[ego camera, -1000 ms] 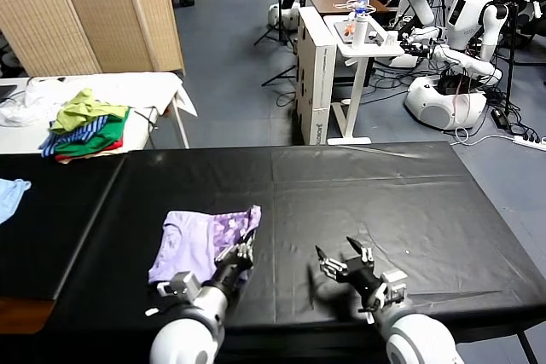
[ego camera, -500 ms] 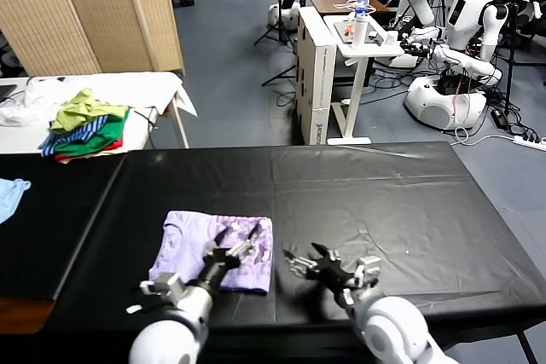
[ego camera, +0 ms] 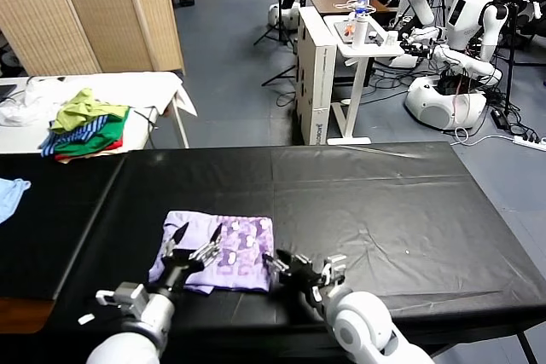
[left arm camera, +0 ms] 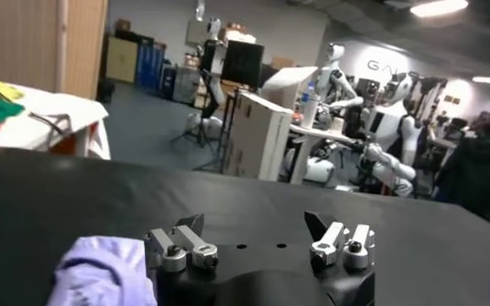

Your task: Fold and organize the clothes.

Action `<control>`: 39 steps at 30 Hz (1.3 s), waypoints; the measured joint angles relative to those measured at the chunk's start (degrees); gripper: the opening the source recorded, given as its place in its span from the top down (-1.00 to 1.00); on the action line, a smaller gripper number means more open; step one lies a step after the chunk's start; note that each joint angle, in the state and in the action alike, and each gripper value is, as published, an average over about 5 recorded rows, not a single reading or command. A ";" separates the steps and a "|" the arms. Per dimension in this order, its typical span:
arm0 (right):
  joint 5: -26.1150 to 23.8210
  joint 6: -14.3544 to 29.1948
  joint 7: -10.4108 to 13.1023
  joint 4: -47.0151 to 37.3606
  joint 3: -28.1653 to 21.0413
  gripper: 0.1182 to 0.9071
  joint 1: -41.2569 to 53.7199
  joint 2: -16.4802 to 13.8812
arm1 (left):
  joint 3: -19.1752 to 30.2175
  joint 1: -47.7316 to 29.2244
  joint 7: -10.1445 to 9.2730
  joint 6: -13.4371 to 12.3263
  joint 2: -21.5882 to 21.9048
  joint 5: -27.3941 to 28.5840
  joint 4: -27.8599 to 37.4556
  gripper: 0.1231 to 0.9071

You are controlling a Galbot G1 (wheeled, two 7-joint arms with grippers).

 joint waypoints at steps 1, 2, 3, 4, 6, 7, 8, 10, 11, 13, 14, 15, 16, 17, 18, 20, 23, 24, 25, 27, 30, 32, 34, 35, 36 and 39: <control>-0.02 0.01 -0.02 -0.16 -0.04 0.36 0.09 0.12 | -0.36 0.27 -0.03 -0.20 0.01 0.04 -0.27 -1.00; -0.07 0.01 -0.04 -0.27 -0.05 0.51 0.15 0.22 | -0.73 0.55 -0.06 -0.46 0.01 0.09 -0.53 -1.00; -0.13 0.02 -0.06 -0.34 -0.01 0.65 0.17 0.29 | -1.12 0.83 -0.09 -0.76 0.01 0.15 -0.78 -1.00; -0.19 0.01 -0.07 -0.36 0.06 0.78 0.16 0.31 | -1.49 1.10 -0.11 -1.07 0.00 0.25 -0.99 -1.00; -0.27 -0.09 -0.10 -0.18 0.35 0.90 -0.03 0.17 | -2.26 1.67 -0.14 -1.78 0.01 0.50 -1.28 -1.00; -0.26 -0.18 -0.10 0.03 0.61 0.95 -0.21 -0.01 | -2.63 1.95 -0.15 -2.15 0.01 0.64 -1.35 -1.00; -0.24 -0.27 -0.09 0.33 0.94 0.94 -0.45 -0.28 | -2.97 2.22 -0.15 -2.50 0.00 0.76 -1.39 -1.00; -0.18 -0.42 -0.04 1.07 1.92 0.95 -1.03 -1.04 | -3.61 2.79 -0.17 -3.13 -0.03 0.92 -1.39 -1.00; -0.16 -0.52 0.03 1.47 2.55 0.95 -1.35 -1.51 | -3.87 3.04 -0.18 -3.36 -0.06 0.96 -1.39 -1.00; -0.25 -0.77 0.21 2.21 3.89 0.95 -1.97 -2.49 | -4.27 3.48 -0.21 -3.70 -0.15 0.98 -1.36 -1.00; -0.49 -0.93 0.28 2.56 4.59 0.95 -2.28 -2.99 | -4.42 3.64 -0.24 -3.85 -0.19 1.00 -1.32 -1.00; -0.89 -1.11 0.33 2.85 5.33 0.95 -2.59 -3.48 | -4.53 3.76 -0.27 -4.02 -0.23 1.04 -1.25 -1.00; -1.38 -1.30 0.33 3.09 6.06 0.95 -2.87 -3.92 | -4.63 3.88 -0.30 -4.21 -0.25 1.10 -1.15 -1.00; -1.89 -1.57 0.32 3.32 6.78 0.95 -3.14 -4.31 | -4.72 3.99 -0.35 -4.41 -0.24 1.19 -1.04 -1.00; -2.37 -1.92 0.28 3.53 7.47 0.95 -3.38 -4.65 | -4.82 4.11 -0.43 -4.63 -0.22 1.29 -0.92 -1.00; -3.19 -2.74 0.24 3.99 8.60 0.95 -3.80 -5.09 | -5.13 4.43 -0.71 -4.96 -0.12 1.56 -0.68 -1.00; -4.39 -3.72 0.07 4.90 9.75 0.80 -4.50 -5.49 | -5.85 5.25 -1.15 -5.56 0.19 1.98 -0.50 -1.00; -4.86 -3.85 0.01 5.25 10.08 0.67 -4.75 -5.59 | -6.10 5.60 -1.17 -5.94 0.32 2.17 -0.47 -1.00; -5.29 -3.93 -0.04 5.58 10.42 0.54 -5.01 -5.68 | -6.31 6.00 -1.09 -6.40 0.46 2.38 -0.45 -1.00; -6.13 -3.87 -0.09 6.25 11.08 0.21 -5.52 -5.84 | -6.57 6.81 -0.79 -7.29 0.65 2.86 -0.42 -1.00; -7.26 -3.23 -0.19 7.30 12.18 -0.28 -6.53 -6.08 | -6.68 8.03 -0.35 -7.74 0.76 3.12 -0.59 -1.00; -8.28 -2.00 -0.30 8.07 13.11 -0.56 -7.45 -6.29 | -6.64 8.85 -0.29 -7.73 0.75 3.01 -0.95 -1.00; -9.48 -0.30 -0.47 8.90 14.10 -0.82 -8.58 -6.54 | -6.54 9.80 -0.50 -7.62 0.80 3.02 -1.50 -1.00; -10.10 0.61 -0.59 9.36 14.66 -0.88 -9.28 -6.67 | -6.49 10.34 -0.62 -7.60 0.88 3.15 -1.78 -1.00; -10.81 1.58 -0.75 9.88 15.29 -0.95 -10.14 -6.81 | -6.45 10.93 -0.74 -7.60 1.01 3.38 -2.11 -1.00; -13.12 4.94 -1.09 11.77 17.60 -0.99 -13.75 -7.07 | -6.42 13.02 -0.96 -7.78 1.43 4.08 -3.23 -1.00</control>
